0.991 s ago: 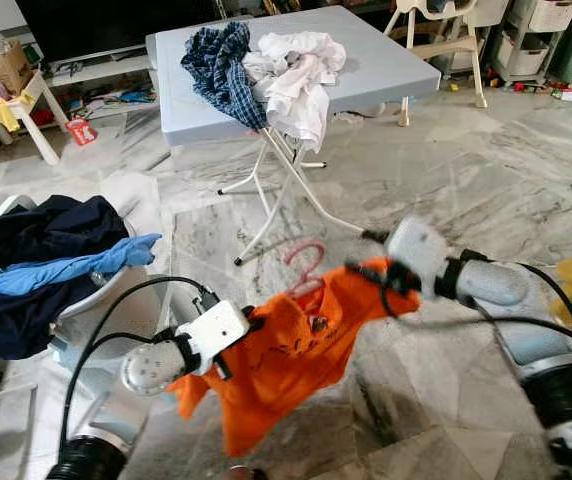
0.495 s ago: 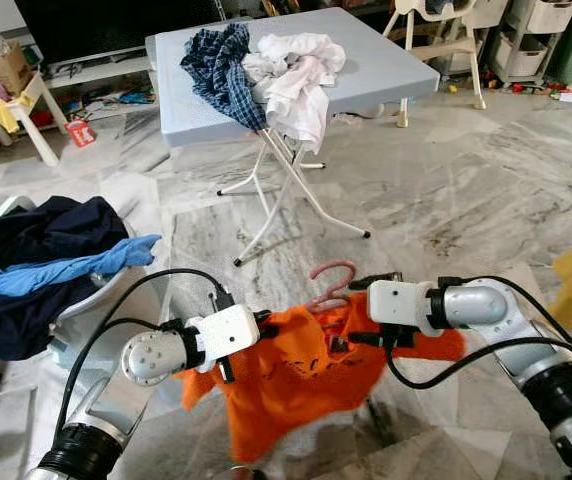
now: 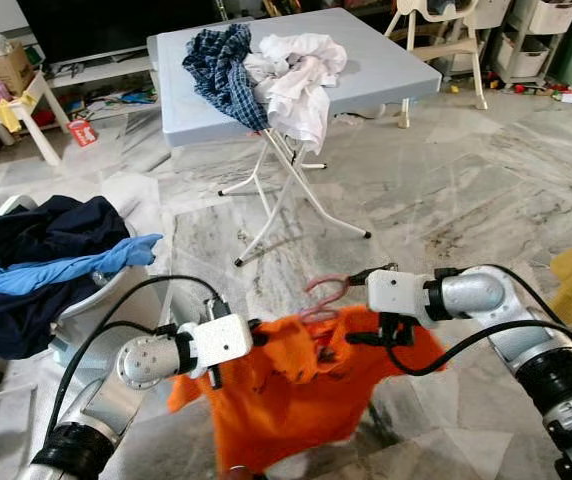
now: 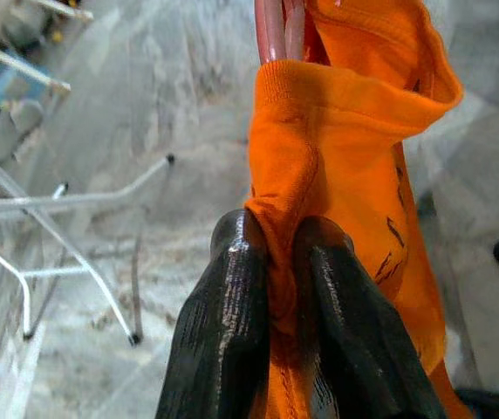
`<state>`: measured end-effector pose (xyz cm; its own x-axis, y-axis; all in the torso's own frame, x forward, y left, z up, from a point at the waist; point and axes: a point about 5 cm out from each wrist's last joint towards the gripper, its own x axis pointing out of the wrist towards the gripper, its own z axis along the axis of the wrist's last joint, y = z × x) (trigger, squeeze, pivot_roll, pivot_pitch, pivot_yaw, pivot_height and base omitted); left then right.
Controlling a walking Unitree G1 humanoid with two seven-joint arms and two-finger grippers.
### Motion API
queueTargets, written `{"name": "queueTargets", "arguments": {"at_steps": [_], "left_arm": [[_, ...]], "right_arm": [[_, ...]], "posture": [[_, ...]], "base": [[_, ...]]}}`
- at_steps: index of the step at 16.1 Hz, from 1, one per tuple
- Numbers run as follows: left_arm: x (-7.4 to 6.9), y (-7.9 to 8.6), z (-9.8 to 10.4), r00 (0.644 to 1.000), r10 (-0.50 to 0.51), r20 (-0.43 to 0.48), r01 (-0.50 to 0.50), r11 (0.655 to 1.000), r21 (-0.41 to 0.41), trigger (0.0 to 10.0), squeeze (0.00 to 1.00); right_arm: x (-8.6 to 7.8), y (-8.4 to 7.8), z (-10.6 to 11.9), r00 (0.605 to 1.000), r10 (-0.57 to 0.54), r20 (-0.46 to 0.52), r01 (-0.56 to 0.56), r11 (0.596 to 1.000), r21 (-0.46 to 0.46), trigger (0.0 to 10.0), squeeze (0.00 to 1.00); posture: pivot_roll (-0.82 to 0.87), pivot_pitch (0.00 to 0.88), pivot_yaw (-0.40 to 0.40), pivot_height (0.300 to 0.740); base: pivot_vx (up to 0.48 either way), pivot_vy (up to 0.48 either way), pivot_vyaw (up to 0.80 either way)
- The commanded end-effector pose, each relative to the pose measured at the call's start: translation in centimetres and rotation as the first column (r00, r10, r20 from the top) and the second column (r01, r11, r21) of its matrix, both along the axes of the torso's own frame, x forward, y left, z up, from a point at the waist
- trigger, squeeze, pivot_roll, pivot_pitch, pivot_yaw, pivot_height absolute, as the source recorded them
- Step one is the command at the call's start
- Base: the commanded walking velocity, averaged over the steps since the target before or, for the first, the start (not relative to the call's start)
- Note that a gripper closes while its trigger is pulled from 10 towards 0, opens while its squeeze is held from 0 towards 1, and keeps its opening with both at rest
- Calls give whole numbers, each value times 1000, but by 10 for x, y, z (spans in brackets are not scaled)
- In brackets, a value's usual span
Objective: Hang hanger
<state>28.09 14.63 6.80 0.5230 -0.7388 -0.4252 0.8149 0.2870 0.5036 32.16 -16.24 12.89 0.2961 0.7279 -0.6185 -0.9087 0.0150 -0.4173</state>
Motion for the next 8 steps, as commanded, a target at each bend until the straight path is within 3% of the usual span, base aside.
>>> {"name": "queueTargets", "arguments": {"at_steps": [1, 4, 8], "left_arm": [[9, 6, 10, 998, 11, 56, -12, 1000, 14, 0, 0], [13, 7, 15, 998, 10, 69, -12, 1000, 16, 0, 0], [13, 6, 15, 997, 5, 71, -6, 1000, 17, 0, 0]], "right_arm": [[-1, -4, 7, 1000, 17, -10, -17, 1000, -3, 10000, 0], [4, -21, 2, 1000, -22, -3, 21, 995, -101, 10000, 0], [5, -21, 0, 1000, -25, -1, 25, 994, -106, 10000, 0]], "posture": [[-49, 28, 85, 740], [-52, 29, 88, 740], [-52, 29, 87, 740]], "base": [[0, 0, 0], [0, 0, 0], [0, 0, 0]]}}
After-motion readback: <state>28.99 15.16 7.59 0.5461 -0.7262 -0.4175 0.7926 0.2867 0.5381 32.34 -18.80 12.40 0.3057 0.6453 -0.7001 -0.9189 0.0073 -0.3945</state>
